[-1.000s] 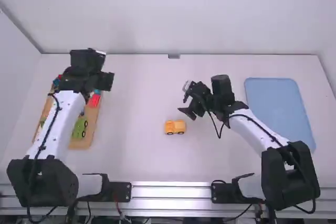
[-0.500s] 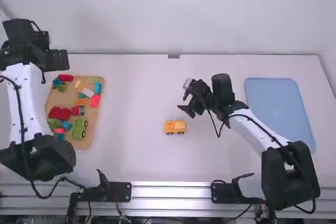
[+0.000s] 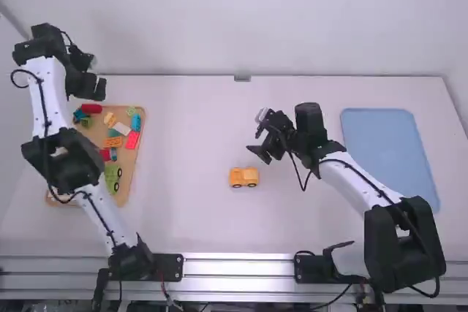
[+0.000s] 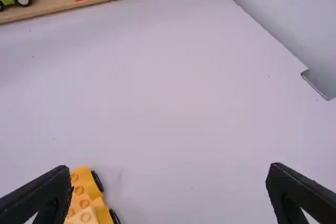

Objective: Assemble lego blocks to make yellow taxi

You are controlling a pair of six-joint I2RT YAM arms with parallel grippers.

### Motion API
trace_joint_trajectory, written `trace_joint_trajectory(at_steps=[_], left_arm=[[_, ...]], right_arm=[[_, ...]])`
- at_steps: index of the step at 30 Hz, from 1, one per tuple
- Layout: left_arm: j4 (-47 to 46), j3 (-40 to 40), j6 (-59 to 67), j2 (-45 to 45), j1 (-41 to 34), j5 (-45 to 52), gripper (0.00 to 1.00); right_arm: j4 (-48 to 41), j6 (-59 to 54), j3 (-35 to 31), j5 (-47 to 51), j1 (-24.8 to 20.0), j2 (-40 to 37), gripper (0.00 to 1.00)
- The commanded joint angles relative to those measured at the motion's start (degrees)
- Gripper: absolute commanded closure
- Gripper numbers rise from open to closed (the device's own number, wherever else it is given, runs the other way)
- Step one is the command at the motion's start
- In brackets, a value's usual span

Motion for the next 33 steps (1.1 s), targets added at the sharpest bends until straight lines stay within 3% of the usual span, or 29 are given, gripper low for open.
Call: trace_joint_trajectory(at_steps=[1, 6, 10, 13, 18, 22, 33], left_arm=[[-0.1, 0.8, 4.0, 5.5, 0.9, 1.4, 0.01], [3.1, 0.8, 5.3, 11.9, 1.6, 2.2, 0.0], [5.1, 0.1, 7.3, 14.5, 1.4, 2.1, 0.07], [8.8, -2.0, 7.3, 15.5, 1.4, 2.4, 0.22], [11.8, -5.5, 9.5, 15.6, 1.7, 5.0, 0.29], [16.6, -9.3, 8.6, 15.6, 1.8, 3.5, 0.42], [25.6, -16.5, 8.4, 15.6, 1.9, 3.1, 0.5]], right_arm=[[0.3, 0.5, 0.0, -0.5, -0.1, -0.8, 0.01], [0.5, 1.8, 0.0, -0.3, -0.2, -0.8, 0.01], [0.4, 1.8, 0.0, -0.3, 0.0, -0.8, 0.01], [0.2, 1.8, 0.0, -0.5, -0.1, -0.8, 0.01], [0.4, 3.8, 0.0, -0.3, -0.2, -0.8, 0.01], [0.4, 3.8, 0.0, -0.4, -0.1, -0.8, 0.01], [0.4, 4.8, 0.0, -0.5, -0.1, -0.8, 0.01]])
